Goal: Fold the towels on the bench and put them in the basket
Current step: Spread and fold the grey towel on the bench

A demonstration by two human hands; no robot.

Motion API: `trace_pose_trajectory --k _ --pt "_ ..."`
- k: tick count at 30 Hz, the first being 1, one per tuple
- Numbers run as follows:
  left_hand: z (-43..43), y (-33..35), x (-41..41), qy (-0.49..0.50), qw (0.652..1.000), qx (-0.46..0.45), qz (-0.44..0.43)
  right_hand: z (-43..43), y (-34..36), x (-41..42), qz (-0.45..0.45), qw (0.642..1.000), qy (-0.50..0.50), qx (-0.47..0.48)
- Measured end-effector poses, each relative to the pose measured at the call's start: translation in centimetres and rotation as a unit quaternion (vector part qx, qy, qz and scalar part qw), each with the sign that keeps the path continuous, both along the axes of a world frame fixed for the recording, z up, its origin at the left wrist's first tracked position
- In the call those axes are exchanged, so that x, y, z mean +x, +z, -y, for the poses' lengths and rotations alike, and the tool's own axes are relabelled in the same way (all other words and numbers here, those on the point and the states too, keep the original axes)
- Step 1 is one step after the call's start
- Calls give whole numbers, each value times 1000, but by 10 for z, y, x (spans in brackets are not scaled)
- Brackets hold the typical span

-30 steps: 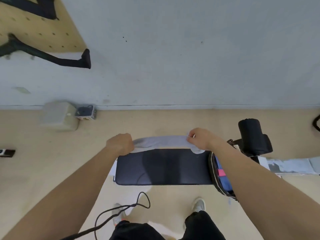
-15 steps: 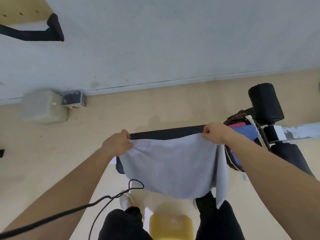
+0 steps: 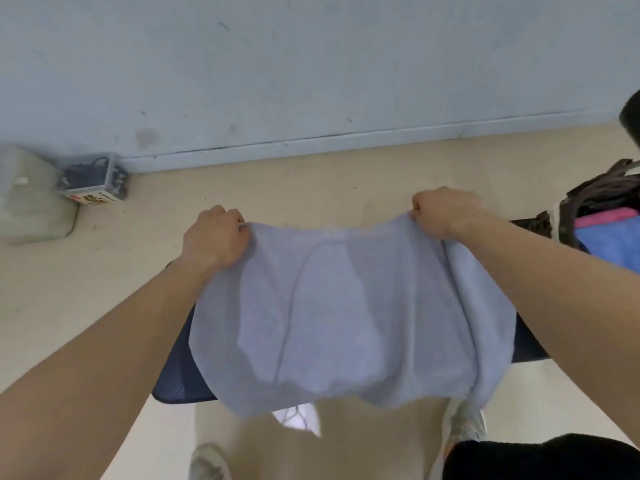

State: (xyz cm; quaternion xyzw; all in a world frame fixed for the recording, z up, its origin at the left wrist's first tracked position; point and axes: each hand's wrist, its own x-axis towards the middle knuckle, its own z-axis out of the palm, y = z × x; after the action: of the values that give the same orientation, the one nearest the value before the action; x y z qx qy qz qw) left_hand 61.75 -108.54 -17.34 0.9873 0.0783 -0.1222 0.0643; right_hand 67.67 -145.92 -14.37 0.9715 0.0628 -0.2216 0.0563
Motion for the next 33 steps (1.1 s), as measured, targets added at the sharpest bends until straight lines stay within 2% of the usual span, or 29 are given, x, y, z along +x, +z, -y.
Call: trace_pose_trajectory --k 4,7,9,13,17,19,23,29,31,33 --pt "-2 -23 -7 40 997 18 59 5 -24 -5 81 996 -7 -22" --pt "17 -19 -30 46 992 6 119 2 -23 -29 136 990 -29 31" --pt "37 -11 -57 16 990 -18 139 -1 -15 -59 172 982 -27 73" --pt "81 -2 -132 -24 994 -62 91 -8 0 -138 172 976 -17 131" --pt "100 -10 -194 -55 996 -43 53 -14 -6 -207 142 981 17 128" --pt "99 -17 -217 -39 996 -48 58 -16 -13 -235 138 981 19 137" --pt "87 -22 -243 -2 991 -46 128 -33 -29 -266 169 972 49 154" --pt "41 -19 -249 182 962 -51 199 -87 -41 -264 185 953 142 192" --pt "24 -16 -241 218 957 -76 178 -104 -44 -257 179 948 168 204" --pt "10 -15 -234 219 954 -147 140 -117 -48 -249 169 944 187 214"
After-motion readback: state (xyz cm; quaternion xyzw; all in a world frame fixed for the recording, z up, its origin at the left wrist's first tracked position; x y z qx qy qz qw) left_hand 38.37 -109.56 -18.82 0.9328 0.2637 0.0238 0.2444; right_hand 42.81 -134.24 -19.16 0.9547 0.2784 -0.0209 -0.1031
